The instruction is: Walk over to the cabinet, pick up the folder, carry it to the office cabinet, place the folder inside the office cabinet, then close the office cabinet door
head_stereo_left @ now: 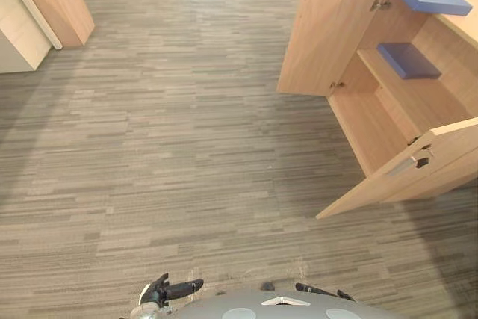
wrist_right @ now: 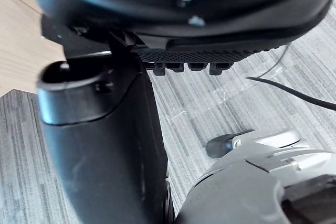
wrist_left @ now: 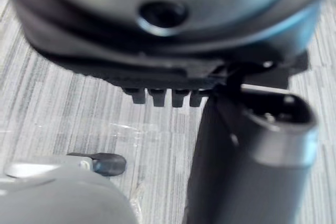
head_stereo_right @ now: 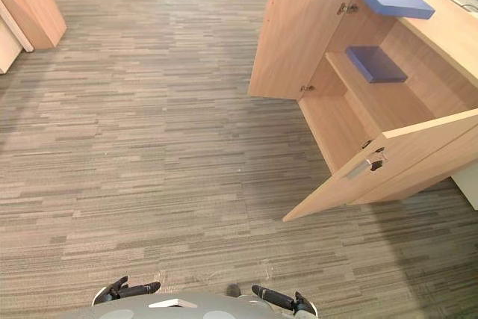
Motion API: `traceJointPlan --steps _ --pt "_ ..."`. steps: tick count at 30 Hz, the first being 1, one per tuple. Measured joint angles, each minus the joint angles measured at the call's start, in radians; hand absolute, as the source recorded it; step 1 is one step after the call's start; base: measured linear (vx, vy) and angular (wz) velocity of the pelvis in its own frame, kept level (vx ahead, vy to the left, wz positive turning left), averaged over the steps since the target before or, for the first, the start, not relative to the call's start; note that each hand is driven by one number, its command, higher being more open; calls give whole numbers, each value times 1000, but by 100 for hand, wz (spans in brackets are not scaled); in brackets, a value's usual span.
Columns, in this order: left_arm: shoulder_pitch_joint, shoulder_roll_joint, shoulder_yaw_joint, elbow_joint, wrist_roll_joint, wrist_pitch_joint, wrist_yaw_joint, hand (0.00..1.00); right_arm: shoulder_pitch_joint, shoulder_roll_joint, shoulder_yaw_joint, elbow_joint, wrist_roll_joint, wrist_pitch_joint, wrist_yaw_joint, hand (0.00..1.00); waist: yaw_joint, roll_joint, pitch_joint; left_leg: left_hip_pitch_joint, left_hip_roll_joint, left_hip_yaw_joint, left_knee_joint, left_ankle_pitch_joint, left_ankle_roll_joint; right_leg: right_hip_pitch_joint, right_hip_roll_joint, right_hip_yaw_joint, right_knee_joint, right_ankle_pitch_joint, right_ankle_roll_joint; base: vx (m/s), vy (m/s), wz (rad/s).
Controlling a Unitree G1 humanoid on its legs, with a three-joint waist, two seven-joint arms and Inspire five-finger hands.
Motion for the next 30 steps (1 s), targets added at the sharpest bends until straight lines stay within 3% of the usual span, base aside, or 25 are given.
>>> traceJointPlan --steps 1,2,3,5,6,7,9,11,13,14,15,16,17,18,19,20,21,22,23,24,26,27,28,30 --pt "-12 5 7 1 2 2 0 100 -3 0 0 0 1 -1 0 100 0 -11 9 -25 3 0 45 -27 -19 -7 4 -8 11 -16 -22 70 -30 10" --pt "-20 7 34 -9 -5 3 1 100 -12 7 -2 -3 3 -3 1 100 0 -11 41 -99 15 13 228 -100 -40 -7 2 -17 38 -44 -43 56 -38 14" --pt "-25 6 52 -22 -15 3 1 100 -21 9 -4 -3 2 -5 2 100 0 -24 54 -146 26 29 347 -134 -56 -1 3 -17 49 -56 -45 -5 -71 15" --pt "-30 -9 121 -73 -45 0 3 100 -29 6 -2 -7 2 -3 1 100 13 -11 91 -354 113 88 823 -162 -82 40 30 -14 77 -89 -72 -10 -73 0" --pt "-33 -18 130 -76 -78 -4 6 100 -30 3 -4 -14 2 -1 -1 100 19 -5 100 -384 131 89 876 -188 -75 55 36 -10 78 -99 -78 110 -14 -6" --pt "-36 -24 133 -75 -138 -4 8 100 -26 -1 -20 -11 0 2 -6 100 27 3 107 -428 148 88 863 -222 -66 83 33 -10 75 -112 -79 175 33 -2" --pt "-36 -31 130 -76 -211 -5 15 100 -26 -1 -47 -9 1 6 -8 100 32 0 107 -462 150 86 660 -188 -69 102 4 -5 81 -141 -69 183 72 -10" --pt "-23 -50 139 -76 -268 -11 30 100 -33 -5 -53 -9 1 6 -6 100 39 15 106 -462 157 59 332 -68 -97 111 -27 33 96 -184 -40 234 155 -42" --pt "-8 -73 142 -75 -295 -17 40 100 -30 -24 -59 -8 1 7 -7 100 49 53 102 -464 200 40 214 0 -123 134 -39 84 111 -233 -7 423 329 -61" --pt "-8 -71 156 -71 -300 -17 39 100 -28 -19 -64 -5 0 8 -11 100 50 42 100 -462 186 51 249 84 -115 148 -69 99 127 -270 3 544 422 -66" --pt "9 -61 167 -71 -298 -20 38 100 -28 -6 -77 4 0 10 -9 100 51 13 73 -469 136 54 306 110 -96 144 -129 116 159 -309 -6 390 279 -55" --pt "19 -62 168 -71 -296 -22 38 100 -24 1 -79 12 0 9 -6 100 51 0 56 -482 119 56 342 104 -89 126 -145 132 198 -316 -16 647 346 -69" --pt "28 -57 185 -69 -290 -21 38 100 -28 2 -77 22 -1 7 7 100 46 -15 32 -495 96 84 410 44 -47 64 -179 151 333 -312 -4 564 270 -60" --pt "28 -49 192 -66 -286 -21 37 100 -33 4 -78 27 0 7 13 100 44 -26 34 -461 72 115 444 -10 -22 -3 -213 164 529 -289 28 671 324 -48" --pt "28 -45 192 -62 -284 -21 36 100 -34 8 -87 27 5 6 15 100 44 -34 38 -427 52 131 449 -36 -7 -41 -235 166 648 -258 28 529 289 -27" --pt "31 -39 186 -47 -280 -20 35 100 -35 10 -106 14 11 -2 24 100 29 -41 40 -353 16 148 444 -76 22 -118 -280 156 870 -128 6 629 339 -7" --pt "35 -38 177 -32 -254 -17 32 100 -39 10 -102 -4 10 -9 28 100 17 -31 46 -264 -11 155 417 -105 39 -173 -316 126 1065 -70 -5 518 274 1" --pt "35 -35 170 -28 -237 -17 29 100 -39 10 -93 -7 10 -14 29 100 14 -27 45 -218 -19 153 393 -110 43 -194 -326 93 1132 -80 -16 509 261 4" --pt "39 -35 158 -29 -212 -18 22 100 -40 2 -78 -23 9 -17 37 100 11 -9 42 -127 -24 144 320 -112 45 -228 -327 5 1200 -112 -49 413 197 0" --pt "39 -35 153 -29 -204 -20 19 100 -41 -5 -71 -30 3 -19 39 100 12 2 42 -84 -24 139 282 -111 46 -243 -322 -44 1202 -137 -53 516 209 -6" --pt "37 -35 153 -25 -202 -19 4 100 -45 -12 -57 -64 1 -23 36 100 5 26 51 41 -16 145 181 -109 42 -311 -292 -212 1080 -245 -31 497 134 -11" --pt "30 -35 155 -23 -202 -18 4 100 -50 -14 -54 -64 2 -23 36 100 -2 27 56 60 -15 151 169 -110 41 -324 -288 -254 1022 -254 -34 480 65 -9" --pt "26 -43 156 -19 -202 -17 5 100 -68 -18 -51 -72 2 -23 36 100 -8 37 74 102 -3 168 148 -119 25 -338 -274 -348 872 -255 -34 474 36 -18" --pt "13 -53 158 -20 -199 -17 6 100 -87 -25 -31 -74 0 -21 29 100 -5 44 91 159 15 204 99 -140 -8 -349 -239 -502 608 -209 -26 506 26 -25"
